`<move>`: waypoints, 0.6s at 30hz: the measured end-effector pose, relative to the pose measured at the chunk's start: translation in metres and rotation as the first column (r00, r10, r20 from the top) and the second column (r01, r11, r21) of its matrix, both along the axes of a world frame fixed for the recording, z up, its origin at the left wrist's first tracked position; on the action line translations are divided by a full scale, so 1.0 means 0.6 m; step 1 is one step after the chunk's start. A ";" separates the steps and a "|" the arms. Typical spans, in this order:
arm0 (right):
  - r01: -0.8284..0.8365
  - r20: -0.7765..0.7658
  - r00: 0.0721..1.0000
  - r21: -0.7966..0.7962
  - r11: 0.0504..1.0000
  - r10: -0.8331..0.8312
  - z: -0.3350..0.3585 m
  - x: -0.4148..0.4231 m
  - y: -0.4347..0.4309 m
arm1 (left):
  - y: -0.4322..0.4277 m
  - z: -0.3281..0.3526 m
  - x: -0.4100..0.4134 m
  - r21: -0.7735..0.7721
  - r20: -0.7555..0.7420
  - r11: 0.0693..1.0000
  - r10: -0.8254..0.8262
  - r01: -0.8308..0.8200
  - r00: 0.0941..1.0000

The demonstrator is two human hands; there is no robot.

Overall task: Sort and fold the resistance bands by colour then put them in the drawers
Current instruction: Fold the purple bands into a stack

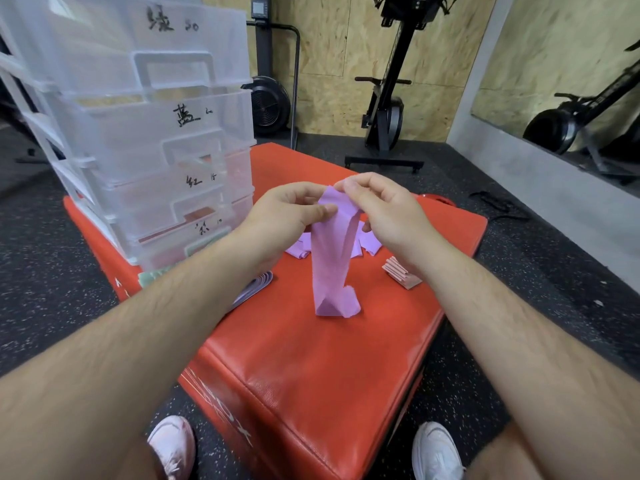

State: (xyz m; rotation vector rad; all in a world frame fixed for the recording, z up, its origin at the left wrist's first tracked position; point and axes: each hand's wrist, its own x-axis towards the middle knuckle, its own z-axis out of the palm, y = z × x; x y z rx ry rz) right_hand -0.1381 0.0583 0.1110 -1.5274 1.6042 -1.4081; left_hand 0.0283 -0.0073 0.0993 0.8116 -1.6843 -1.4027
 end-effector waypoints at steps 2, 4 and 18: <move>-0.062 0.019 0.998 0.020 0.998 0.061 0.001 0.000 0.005 | 0.000 0.002 0.002 0.012 -0.032 1.000 0.014 -0.014 0.999; -0.098 0.006 0.995 0.012 0.995 0.098 -0.001 -0.001 0.008 | 0.002 0.009 0.003 0.041 -0.089 0.999 0.016 -0.013 0.996; 0.039 -0.154 0.987 -0.101 0.994 -0.055 -0.008 0.001 0.004 | -0.008 0.009 0.011 -0.314 0.085 0.939 0.176 -0.141 0.981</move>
